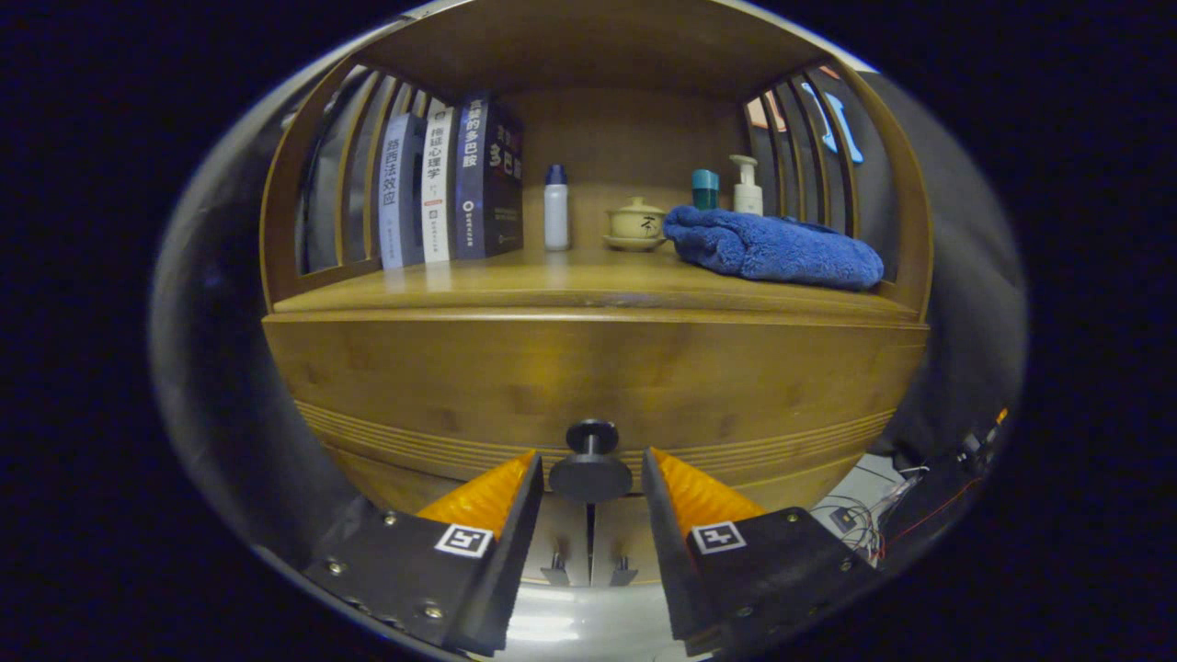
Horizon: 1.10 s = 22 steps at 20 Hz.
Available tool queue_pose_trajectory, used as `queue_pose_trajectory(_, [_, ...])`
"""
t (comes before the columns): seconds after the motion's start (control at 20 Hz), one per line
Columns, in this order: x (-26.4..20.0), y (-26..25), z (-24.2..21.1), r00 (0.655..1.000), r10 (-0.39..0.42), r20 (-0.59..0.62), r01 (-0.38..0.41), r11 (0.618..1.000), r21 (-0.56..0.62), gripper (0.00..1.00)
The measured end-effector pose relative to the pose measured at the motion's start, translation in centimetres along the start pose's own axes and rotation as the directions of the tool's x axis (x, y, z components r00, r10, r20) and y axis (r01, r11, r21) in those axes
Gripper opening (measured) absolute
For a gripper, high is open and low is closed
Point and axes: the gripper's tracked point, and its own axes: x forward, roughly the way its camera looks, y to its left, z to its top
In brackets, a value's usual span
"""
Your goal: Pull open the drawer, take out the items inside it, and place them on the countertop above the cabinet.
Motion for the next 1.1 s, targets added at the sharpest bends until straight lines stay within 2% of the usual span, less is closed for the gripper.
queue_pose_trajectory(0.1, [0.3, -0.3, 1.3, 0.999, -0.012, 0.045, 0.011, 1.0, 0.017, 0.64])
queue_pose_trajectory(0.15, [0.3, -0.8, 1.7, 0.997, -0.032, 0.066, 0.03, 0.999, 0.027, 0.57])
queue_pose_trajectory(0.25, [0.5, -0.5, 1.4, 0.999, -0.01, 0.05, 0.007, 0.999, 0.052, 0.44])
queue_pose_trajectory(0.45, [0.7, -0.5, 1.1, 0.999, -0.023, 0.035, 0.022, 0.999, 0.027, 0.46])
queue_pose_trajectory(0.55, [0.8, -0.6, 1.3, 0.999, -0.027, 0.037, 0.026, 0.999, 0.019, 0.41])
queue_pose_trajectory(0.7, [0.5, -0.5, 1.2, 0.999, -0.033, 0.037, 0.032, 0.999, 0.03, 0.41])
queue_pose_trajectory(0.75, [0.8, -0.5, 1.2, 0.999, -0.037, 0.035, 0.035, 0.999, 0.035, 0.34])
queue_pose_trajectory(0.8, [0.5, -0.3, 1.1, 0.999, -0.039, 0.035, 0.038, 0.999, 0.026, 0.34])
queue_pose_trajectory(0.85, [0.3, -0.5, 1.0, 0.999, -0.039, 0.026, 0.039, 0.999, 0.015, 0.24])
queue_pose_trajectory(1.1, [-2.6, -0.6, 0.0, 0.999, -0.049, -0.016, 0.049, 0.999, 0.001, 0.24])
